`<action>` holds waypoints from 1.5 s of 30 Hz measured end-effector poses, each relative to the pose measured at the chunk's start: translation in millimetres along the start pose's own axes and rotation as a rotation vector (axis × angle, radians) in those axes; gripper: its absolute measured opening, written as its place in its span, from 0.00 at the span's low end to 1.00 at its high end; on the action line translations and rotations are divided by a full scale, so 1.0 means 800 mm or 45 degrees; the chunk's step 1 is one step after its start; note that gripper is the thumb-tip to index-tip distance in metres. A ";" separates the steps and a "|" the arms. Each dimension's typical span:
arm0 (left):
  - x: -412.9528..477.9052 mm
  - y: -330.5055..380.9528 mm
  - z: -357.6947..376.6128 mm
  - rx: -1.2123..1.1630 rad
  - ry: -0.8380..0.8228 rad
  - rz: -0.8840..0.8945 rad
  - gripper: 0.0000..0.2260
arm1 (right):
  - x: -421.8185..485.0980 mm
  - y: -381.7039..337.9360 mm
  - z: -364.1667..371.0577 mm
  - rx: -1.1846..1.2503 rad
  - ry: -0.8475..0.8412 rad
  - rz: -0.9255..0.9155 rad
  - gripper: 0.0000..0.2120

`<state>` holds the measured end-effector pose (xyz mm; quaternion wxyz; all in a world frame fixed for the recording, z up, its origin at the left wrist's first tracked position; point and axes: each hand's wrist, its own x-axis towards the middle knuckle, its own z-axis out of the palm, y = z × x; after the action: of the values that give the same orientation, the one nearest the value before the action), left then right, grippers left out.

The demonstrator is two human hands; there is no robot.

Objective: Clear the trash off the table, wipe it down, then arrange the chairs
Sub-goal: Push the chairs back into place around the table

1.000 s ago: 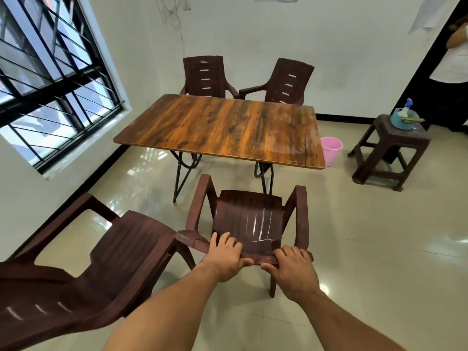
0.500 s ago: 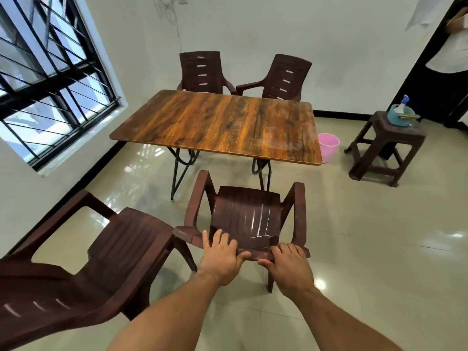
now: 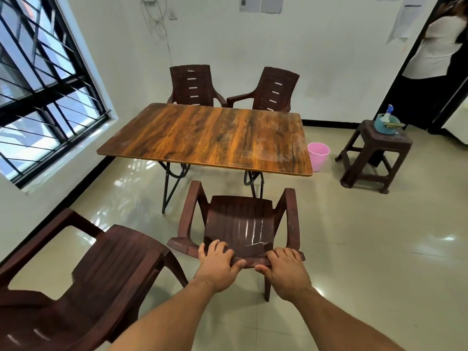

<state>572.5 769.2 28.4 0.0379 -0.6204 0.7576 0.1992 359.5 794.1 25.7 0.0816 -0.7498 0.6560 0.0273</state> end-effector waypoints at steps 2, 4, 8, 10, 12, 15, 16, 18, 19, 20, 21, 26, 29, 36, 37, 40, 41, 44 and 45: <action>0.006 -0.004 -0.004 0.025 -0.024 0.028 0.28 | 0.005 0.000 0.000 0.023 0.010 0.001 0.39; 0.009 -0.006 -0.006 0.051 -0.039 0.042 0.29 | 0.011 0.002 -0.001 0.068 0.009 -0.008 0.42; 0.019 0.001 -0.009 0.067 -0.051 0.015 0.28 | 0.020 0.011 -0.010 0.110 -0.012 -0.045 0.47; 0.022 0.006 -0.012 0.068 -0.075 0.006 0.29 | 0.021 0.013 -0.015 0.102 -0.056 -0.044 0.45; 0.021 0.007 -0.016 0.082 -0.114 -0.003 0.30 | 0.020 0.011 -0.016 0.080 -0.088 -0.044 0.36; 0.020 0.006 -0.022 0.096 -0.177 -0.006 0.29 | 0.018 0.008 -0.017 0.096 -0.086 -0.039 0.30; 0.023 0.005 -0.024 0.098 -0.185 -0.003 0.28 | 0.020 0.009 -0.020 0.094 -0.102 -0.035 0.30; 0.026 0.001 -0.020 0.105 -0.183 0.003 0.26 | 0.020 0.008 -0.022 0.058 -0.137 -0.044 0.30; 0.029 0.000 -0.020 0.114 -0.169 0.012 0.24 | 0.023 0.009 -0.024 0.035 -0.146 -0.054 0.30; 0.029 -0.002 -0.015 0.120 -0.175 0.015 0.23 | 0.025 0.008 -0.021 0.025 -0.182 -0.056 0.30; 0.031 -0.003 -0.016 0.132 -0.171 0.025 0.21 | 0.030 0.009 -0.023 0.020 -0.207 -0.059 0.30; 0.039 -0.012 -0.014 0.170 -0.191 0.074 0.18 | 0.043 0.013 -0.016 0.002 -0.289 -0.100 0.30; 0.040 -0.014 -0.014 0.209 -0.185 0.111 0.25 | 0.041 0.012 -0.015 -0.018 -0.268 -0.115 0.24; 0.042 -0.016 -0.009 0.256 -0.145 0.141 0.26 | 0.032 0.005 -0.016 -0.013 -0.216 -0.081 0.16; 0.040 -0.017 -0.010 0.252 -0.147 0.141 0.26 | 0.028 0.003 -0.016 -0.018 -0.202 -0.076 0.16; 0.037 -0.021 -0.011 0.226 -0.156 0.152 0.29 | 0.019 -0.005 -0.012 -0.043 -0.166 -0.066 0.16; 0.035 -0.021 -0.011 0.217 -0.151 0.161 0.29 | 0.016 -0.007 -0.011 -0.054 -0.159 -0.061 0.16; 0.037 -0.022 -0.013 0.181 -0.131 0.181 0.29 | 0.019 -0.008 -0.010 -0.077 -0.134 -0.038 0.14; 0.039 -0.021 -0.014 0.172 -0.130 0.183 0.29 | 0.020 -0.008 -0.009 -0.087 -0.123 -0.033 0.14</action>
<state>583.9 734.0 24.7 0.1037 -0.5495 0.8090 0.1812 367.8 778.4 31.2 0.0878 -0.7585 0.6401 0.0850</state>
